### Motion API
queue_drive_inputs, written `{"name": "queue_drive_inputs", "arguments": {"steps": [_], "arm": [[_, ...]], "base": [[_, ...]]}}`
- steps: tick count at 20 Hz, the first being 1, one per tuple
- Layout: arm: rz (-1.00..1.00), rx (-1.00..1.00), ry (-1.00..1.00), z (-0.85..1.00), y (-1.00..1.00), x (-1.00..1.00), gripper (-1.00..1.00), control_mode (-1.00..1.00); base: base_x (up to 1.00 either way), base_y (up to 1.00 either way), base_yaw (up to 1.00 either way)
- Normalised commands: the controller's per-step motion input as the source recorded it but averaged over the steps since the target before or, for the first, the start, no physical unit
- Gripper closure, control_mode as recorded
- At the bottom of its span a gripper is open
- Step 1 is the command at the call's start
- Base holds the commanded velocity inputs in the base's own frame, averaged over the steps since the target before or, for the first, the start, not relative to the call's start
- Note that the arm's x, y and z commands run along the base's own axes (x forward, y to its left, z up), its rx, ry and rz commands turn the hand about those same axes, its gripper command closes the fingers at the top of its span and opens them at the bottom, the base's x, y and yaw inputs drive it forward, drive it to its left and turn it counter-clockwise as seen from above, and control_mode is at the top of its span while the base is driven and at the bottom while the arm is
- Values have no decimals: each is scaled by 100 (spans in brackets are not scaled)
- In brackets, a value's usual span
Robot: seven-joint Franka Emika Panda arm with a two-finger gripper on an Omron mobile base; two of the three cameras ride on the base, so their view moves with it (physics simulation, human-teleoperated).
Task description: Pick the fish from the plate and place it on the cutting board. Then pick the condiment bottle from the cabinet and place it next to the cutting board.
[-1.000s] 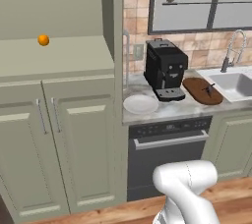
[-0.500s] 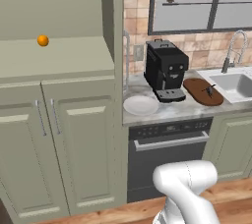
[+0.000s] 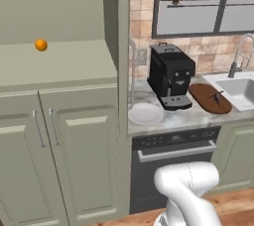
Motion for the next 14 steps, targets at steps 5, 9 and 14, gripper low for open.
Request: {"name": "queue_drive_inputs", "arguments": {"steps": [5, 9, 14], "arm": [[0, 0, 0, 0, 0, 0, 100, 100], [0, 0, 0, 0, 0, 0, 100, 100], [0, 0, 0, 0, 0, 0, 100, 100]], "base": [[44, -21, 0], [37, -18, 0], [37, -19, 0]]}}
